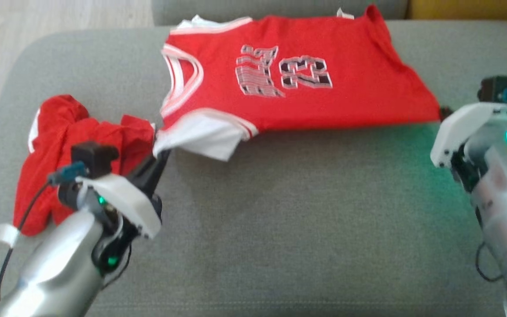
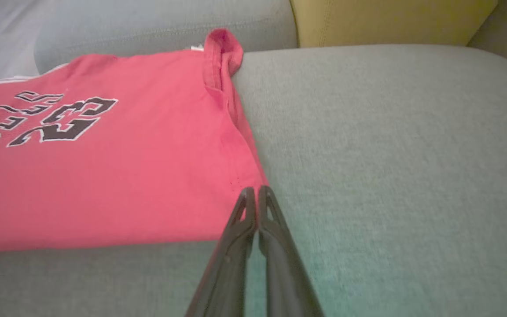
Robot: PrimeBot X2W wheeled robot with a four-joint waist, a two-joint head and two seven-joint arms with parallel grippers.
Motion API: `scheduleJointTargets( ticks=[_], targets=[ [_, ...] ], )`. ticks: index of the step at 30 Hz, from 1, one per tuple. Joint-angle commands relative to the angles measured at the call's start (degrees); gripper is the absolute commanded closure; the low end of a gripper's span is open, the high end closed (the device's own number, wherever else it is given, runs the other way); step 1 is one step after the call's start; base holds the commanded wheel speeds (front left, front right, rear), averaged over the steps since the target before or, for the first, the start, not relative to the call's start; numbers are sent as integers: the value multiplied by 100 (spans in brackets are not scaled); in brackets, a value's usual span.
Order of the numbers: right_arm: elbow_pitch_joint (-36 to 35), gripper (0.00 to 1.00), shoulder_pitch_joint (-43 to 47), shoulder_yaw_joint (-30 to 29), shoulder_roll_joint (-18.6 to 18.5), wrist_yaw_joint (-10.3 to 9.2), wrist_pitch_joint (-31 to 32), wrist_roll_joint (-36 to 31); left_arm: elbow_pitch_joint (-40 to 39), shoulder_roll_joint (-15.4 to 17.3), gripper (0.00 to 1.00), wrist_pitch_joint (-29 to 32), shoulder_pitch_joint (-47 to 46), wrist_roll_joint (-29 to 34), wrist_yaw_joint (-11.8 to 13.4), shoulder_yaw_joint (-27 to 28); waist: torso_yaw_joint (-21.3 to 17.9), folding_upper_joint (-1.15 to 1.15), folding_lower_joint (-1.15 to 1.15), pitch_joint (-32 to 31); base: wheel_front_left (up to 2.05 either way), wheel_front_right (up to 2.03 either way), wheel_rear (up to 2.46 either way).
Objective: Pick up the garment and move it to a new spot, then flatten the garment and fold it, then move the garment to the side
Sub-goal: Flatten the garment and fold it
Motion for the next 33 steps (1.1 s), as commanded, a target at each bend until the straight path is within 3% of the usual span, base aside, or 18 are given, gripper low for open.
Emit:
scheduleJointTargets(
  ticks=[1, 9, 18, 26, 33],
  targets=[
    [-240, 100, 90, 275, -144, 21, 224, 222, -276, 361, 100, 75, -63, -82, 3, 133, 20, 0, 0, -172, 0, 0, 0],
    [-1205, 100, 847, 1347, -590, 21, 1263, 1406, -997, 894, 100, 597, 474, -278, 3, -146, -3, 0, 0, -538, 0, 0, 0],
    [-2840, 100, 1949, 2360, -1751, 21, 2909, 2984, -2324, 1638, 100, 1337, 1253, -526, 174, -396, -10, 0, 0, -843, 0, 0, 0],
    [-4078, 100, 2755, 2409, -2439, 21, 3923, 3712, -3298, 2100, 100, 1636, 1707, -699, 494, -409, -18, 0, 0, -851, 0, 0, 0],
    [-4529, 100, 2711, 1992, -2483, 21, 4173, 3412, -3453, 2150, 100, 1648, 1456, -583, 703, -240, -31, 0, 0, -627, 0, 0, 0]
  ],
)
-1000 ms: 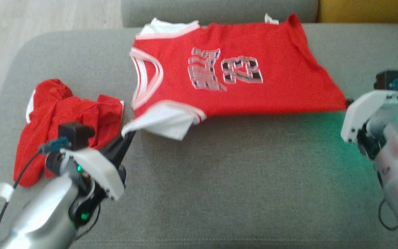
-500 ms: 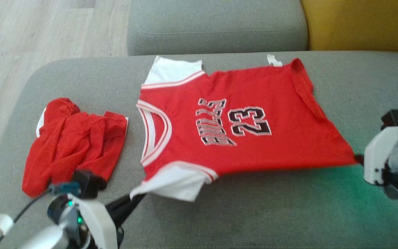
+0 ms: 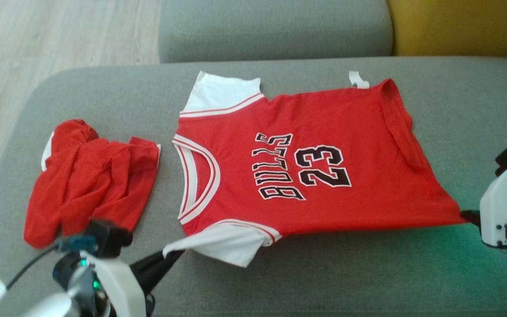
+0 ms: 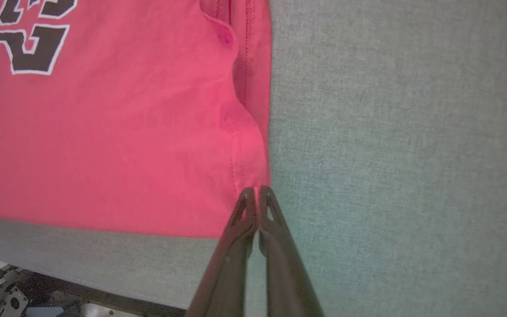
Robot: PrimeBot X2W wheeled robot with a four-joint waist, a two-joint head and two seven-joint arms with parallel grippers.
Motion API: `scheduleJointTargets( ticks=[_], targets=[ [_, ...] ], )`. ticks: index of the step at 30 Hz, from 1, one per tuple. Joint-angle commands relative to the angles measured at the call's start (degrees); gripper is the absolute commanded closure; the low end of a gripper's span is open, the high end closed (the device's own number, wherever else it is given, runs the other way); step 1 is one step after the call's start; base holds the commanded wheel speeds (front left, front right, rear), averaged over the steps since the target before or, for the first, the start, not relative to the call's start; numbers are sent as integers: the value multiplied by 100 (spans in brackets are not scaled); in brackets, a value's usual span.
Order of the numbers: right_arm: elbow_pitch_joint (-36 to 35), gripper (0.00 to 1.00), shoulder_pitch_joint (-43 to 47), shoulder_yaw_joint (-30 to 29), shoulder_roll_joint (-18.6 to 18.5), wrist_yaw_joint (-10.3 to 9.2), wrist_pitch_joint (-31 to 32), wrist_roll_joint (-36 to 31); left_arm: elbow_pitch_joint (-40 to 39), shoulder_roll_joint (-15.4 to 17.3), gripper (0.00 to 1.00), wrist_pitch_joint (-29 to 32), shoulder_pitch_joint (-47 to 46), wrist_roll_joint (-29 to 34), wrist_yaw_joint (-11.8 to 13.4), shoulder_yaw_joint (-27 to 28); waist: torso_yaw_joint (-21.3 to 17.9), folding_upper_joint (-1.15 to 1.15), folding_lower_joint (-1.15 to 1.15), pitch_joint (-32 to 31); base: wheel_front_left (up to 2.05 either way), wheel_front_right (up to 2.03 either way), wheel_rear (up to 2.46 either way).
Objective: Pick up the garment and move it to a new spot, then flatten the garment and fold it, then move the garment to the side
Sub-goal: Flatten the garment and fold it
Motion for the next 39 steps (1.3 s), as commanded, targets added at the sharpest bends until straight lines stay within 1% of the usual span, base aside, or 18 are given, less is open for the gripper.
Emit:
scheduleJointTargets(
  ticks=[1, 7, 12, 20, 21, 30, 31, 32, 33, 36, 39],
  targets=[
    [-220, 100, -265, -119, -157, 21, 75, -143, -144, 248, 100, 22, -543, 86, 35, 386, 2, 0, 0, 139, 0, 0, 0],
    [-393, 100, -574, -330, 68, 21, 327, -659, 119, 233, 100, 226, -1119, 356, -146, 357, -4, 0, 0, 504, 0, 0, 0],
    [-351, 100, -958, -524, 282, 21, 335, -1092, 516, 171, 100, 327, -1624, 551, -333, 322, -2, 0, 0, 796, 0, 0, 0],
    [-74, 100, -1499, -655, 532, 21, 214, -1594, 1242, -171, 100, 324, -2362, 704, -541, 193, 50, 0, 0, 1206, 0, 0, 0],
    [-74, 100, -1499, -655, 532, 21, 214, -1594, 1242, -171, 100, 324, -2362, 704, -541, 193, 50, 0, 0, 1206, 0, 0, 0],
    [262, 100, -1801, -675, 797, 21, -60, -1835, 2061, -537, 100, 37, -2966, 849, -632, -39, 59, 0, 0, 1451, 0, 0, 0],
    [279, 80, -1827, -659, 812, 21, -174, -1904, 2176, -585, 84, -14, -3010, 863, -628, -29, 53, 0, 0, 1465, 0, 0, 0],
    [315, 0, -1850, -676, 841, 21, -302, -1974, 2272, -628, 4, -84, -3056, 922, -628, -41, 47, 0, 0, 1475, 0, 0, 0],
    [374, 0, -1869, -727, 893, 21, -410, -2017, 2370, -682, 0, -160, -3083, 945, -603, -28, 40, 0, 0, 1481, 0, 0, 0],
    [461, 0, -1932, -836, 1063, 21, -879, -2091, 2626, -869, 0, -475, -3126, 943, -451, 97, 15, 0, 0, 1462, 0, 0, 0],
    [424, 0, -1997, -992, 1163, 21, -1817, -2255, 2805, -1048, 0, -962, -3143, 879, -227, 350, -5, 0, 0, 1405, 0, 0, 0]
  ],
)
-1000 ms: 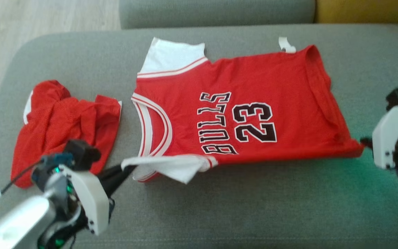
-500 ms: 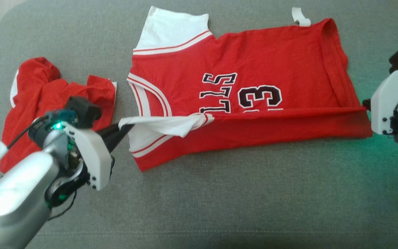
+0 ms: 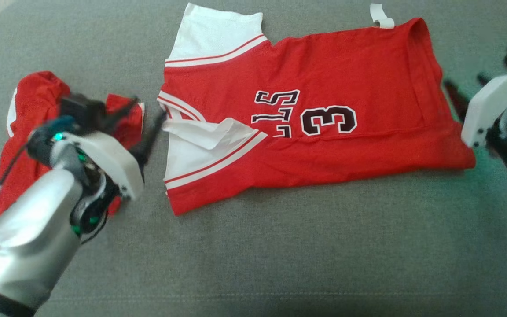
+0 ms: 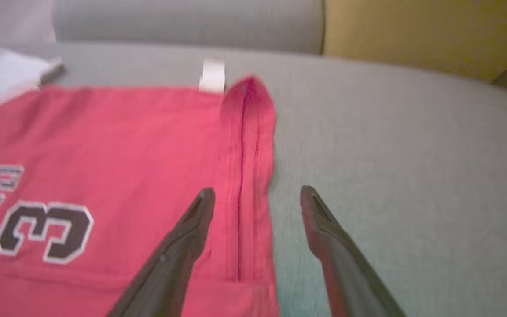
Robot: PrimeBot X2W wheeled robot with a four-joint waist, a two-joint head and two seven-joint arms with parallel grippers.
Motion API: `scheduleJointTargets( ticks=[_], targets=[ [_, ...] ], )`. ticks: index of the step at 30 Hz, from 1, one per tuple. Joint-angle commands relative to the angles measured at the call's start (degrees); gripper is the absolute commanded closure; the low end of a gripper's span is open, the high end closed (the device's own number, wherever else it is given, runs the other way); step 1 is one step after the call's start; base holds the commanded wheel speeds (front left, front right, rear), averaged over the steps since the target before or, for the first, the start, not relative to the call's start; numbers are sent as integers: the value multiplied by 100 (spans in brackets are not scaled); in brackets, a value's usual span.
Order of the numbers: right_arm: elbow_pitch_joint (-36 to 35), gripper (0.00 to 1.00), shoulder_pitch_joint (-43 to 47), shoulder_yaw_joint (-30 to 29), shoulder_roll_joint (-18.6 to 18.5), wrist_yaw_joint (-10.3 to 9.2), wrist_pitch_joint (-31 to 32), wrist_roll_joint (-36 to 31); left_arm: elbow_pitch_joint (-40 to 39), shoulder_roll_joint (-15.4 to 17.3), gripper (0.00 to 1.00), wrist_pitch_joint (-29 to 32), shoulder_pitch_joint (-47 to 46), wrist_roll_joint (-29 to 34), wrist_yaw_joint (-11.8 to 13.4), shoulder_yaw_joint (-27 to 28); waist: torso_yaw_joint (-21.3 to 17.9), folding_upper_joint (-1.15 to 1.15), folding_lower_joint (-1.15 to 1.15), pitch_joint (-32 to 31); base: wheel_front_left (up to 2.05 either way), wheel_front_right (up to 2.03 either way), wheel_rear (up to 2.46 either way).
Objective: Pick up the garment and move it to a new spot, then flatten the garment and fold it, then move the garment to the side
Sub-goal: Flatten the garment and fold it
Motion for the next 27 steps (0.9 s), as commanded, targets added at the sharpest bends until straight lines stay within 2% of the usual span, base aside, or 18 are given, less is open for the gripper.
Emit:
scheduleJointTargets(
  ticks=[1, 3, 8, 14, 18, 21, 27],
  targets=[
    [-194, 0, -195, -68, -2, 21, -291, -50, -75, 139, 0, -200, -323, -72, 98, 413, -6, 0, 0, -42, 0, 0, 0],
    [-51, 0, -139, -501, 265, 21, -1125, -106, -31, -104, 0, -842, -203, -328, 397, 865, -30, 0, 0, -190, 0, 0, 0],
    [-175, 0, 158, -798, 650, 21, -2395, -324, -380, -541, 0, -1185, 290, -542, 804, 1625, -58, 0, 0, -497, 0, 0, 0],
    [-771, 0, 837, -801, 945, 21, -3703, -982, -1348, -1171, 0, -1198, 1401, 235, 1148, 2771, -115, 0, 0, -809, 0, 0, 0],
    [-1210, 0, 1434, -1036, 1290, 21, -4108, -1408, -1701, -1621, 0, -1199, 2160, 910, 1161, 3208, -147, 0, 0, -941, 0, 0, 0],
    [-1578, 0, 1893, -1175, 1575, 21, -4239, -1762, -1732, -1907, 0, -1199, 2596, 1340, 1046, 3388, -171, 0, 0, -988, 0, 0, 0],
    [-2068, 0, 2514, -1339, 1896, 21, -4310, -2199, -1590, -2233, 0, -1200, 3055, 1988, 833, 3547, -212, 0, 0, -1003, 0, 0, 0]
  ],
)
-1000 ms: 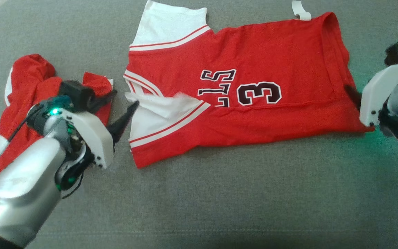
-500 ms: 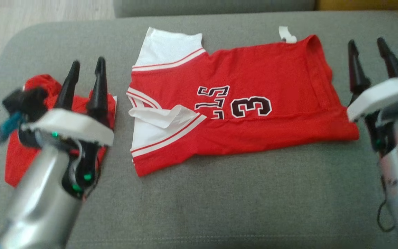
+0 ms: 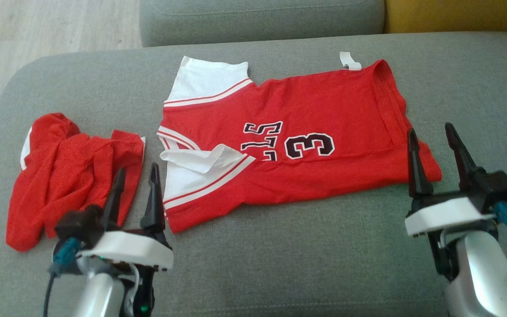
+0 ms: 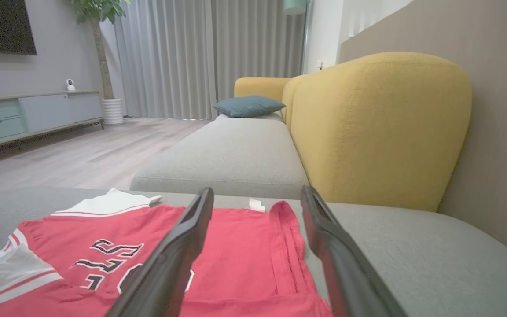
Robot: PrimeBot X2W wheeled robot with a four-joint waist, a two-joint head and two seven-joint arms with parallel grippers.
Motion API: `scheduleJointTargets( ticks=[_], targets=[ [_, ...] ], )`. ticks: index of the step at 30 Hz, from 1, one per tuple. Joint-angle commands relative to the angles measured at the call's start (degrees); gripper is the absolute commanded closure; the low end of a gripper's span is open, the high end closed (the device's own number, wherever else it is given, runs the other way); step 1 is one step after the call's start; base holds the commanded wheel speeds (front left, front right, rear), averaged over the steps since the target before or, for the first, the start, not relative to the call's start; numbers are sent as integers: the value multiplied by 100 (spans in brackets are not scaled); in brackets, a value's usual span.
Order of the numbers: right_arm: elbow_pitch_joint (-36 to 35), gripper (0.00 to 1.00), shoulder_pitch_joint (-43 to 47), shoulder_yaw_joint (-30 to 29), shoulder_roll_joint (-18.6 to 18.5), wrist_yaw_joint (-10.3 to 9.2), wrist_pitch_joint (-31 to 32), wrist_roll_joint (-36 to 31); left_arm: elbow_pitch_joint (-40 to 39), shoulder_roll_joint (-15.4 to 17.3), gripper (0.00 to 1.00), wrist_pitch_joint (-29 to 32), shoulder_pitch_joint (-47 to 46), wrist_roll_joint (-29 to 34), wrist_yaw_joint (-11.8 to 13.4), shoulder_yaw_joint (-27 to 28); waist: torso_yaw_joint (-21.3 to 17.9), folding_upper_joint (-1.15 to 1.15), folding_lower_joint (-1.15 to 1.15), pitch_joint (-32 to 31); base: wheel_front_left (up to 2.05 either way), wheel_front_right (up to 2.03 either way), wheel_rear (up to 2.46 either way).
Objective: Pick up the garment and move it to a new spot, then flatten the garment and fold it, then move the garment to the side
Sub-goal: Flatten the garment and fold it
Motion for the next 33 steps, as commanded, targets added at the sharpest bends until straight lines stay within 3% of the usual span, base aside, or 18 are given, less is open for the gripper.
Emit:
scheduleJointTargets(
  ticks=[1, 11, 23, 30, 31, 32, 33],
  targets=[
    [-260, 0, -92, 60, 36, 21, -68, -56, -141, -12, 0, -33, -150, 93, -33, 281, -9, 0, 0, 11, 0, 0, 0],
    [-661, 0, -32, -99, 128, 21, 32, -98, 913, -224, 0, 13, -245, 572, -283, 118, -117, 0, 0, 178, 0, 0, 0],
    [-938, 0, -102, -238, 130, 21, 224, -20, 2337, -178, 0, 697, -849, 785, 212, 4, -306, 0, 0, 420, 0, 0, 0],
    [-993, 0, -140, -346, 131, 21, 343, -66, 2749, -143, 0, 999, -1054, 768, 93, -121, -388, 0, 0, 522, 0, 0, 0],
    [-964, 0, -142, -379, 131, 21, 413, -63, 2774, -137, 42, 1019, -1078, 768, 47, -154, -387, 0, 0, 534, 0, 0, 0],
    [-912, 0, -142, -410, 131, 21, 520, -74, 2781, -134, 100, 1004, -1100, 763, 12, -171, -383, 0, 0, 546, 0, 0, 0],
    [-849, 0, -148, -433, 131, 21, 637, -98, 2778, -130, 100, 969, -1122, 768, -16, -192, -375, 0, 0, 559, 0, 0, 0]
  ],
)
